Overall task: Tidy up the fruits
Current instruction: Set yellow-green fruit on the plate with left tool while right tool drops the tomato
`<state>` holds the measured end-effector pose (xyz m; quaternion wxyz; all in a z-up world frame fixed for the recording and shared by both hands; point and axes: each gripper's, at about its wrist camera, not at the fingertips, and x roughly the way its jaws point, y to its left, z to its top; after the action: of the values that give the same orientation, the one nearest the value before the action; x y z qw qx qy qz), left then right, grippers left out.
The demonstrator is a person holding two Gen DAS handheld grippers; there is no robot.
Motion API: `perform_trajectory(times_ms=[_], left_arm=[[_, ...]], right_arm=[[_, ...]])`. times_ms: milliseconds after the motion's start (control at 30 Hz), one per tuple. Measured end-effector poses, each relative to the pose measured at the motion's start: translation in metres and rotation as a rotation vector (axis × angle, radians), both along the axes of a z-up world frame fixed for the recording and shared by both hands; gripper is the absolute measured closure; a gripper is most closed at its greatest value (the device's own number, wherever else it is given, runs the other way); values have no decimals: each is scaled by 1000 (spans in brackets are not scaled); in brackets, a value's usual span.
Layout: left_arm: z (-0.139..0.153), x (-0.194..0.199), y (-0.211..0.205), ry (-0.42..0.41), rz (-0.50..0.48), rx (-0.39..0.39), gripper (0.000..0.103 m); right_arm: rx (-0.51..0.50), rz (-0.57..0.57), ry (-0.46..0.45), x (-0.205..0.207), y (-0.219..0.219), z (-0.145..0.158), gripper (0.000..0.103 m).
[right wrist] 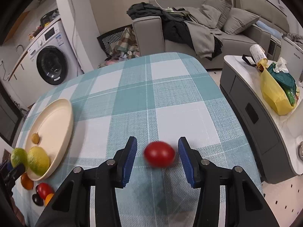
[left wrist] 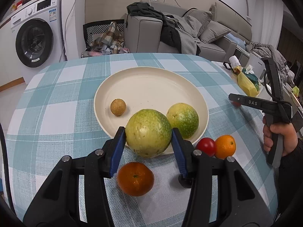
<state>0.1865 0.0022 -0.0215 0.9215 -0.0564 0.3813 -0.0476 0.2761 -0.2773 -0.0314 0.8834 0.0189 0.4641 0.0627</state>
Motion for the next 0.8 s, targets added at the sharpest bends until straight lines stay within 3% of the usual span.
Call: perform_trajectory(times_ms=[133, 400, 567, 800], left_arm=[[0, 0, 0, 0, 0, 0, 58], [-1, 3, -1, 3, -1, 0, 58], [-3, 7, -2, 7, 1, -4, 58], [-7, 13, -4, 14, 3, 1, 58]], right_arm=[[-16, 6, -23, -7, 1, -1, 71], [80, 52, -20, -25, 6, 7, 71], [174, 158, -37, -39, 35, 22, 71], [231, 298, -51, -51, 88, 37, 71]])
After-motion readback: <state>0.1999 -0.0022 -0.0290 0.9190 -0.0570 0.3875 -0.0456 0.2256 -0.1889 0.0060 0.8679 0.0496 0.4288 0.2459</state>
